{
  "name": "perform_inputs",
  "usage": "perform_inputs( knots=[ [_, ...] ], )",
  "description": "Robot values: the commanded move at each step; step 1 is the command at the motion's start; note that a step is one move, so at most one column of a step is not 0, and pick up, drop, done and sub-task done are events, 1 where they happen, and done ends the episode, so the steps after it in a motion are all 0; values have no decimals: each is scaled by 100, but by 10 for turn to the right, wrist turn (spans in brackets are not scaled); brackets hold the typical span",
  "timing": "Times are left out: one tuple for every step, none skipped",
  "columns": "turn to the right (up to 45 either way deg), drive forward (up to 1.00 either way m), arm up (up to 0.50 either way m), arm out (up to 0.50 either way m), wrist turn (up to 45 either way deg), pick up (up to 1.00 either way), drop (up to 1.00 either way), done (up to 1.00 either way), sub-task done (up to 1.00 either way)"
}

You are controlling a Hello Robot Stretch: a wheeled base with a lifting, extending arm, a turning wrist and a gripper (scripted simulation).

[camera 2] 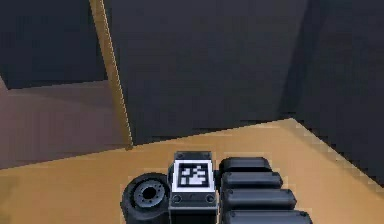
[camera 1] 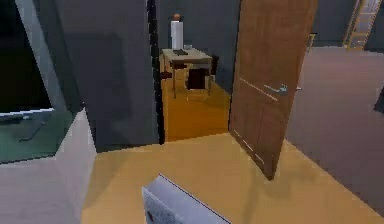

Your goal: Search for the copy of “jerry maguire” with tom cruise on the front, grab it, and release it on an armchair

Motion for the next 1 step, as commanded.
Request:
perform_inputs(
  knots=[
    [0, 100, 0, 0, 0, 0, 0, 0, 0]
  ],
)
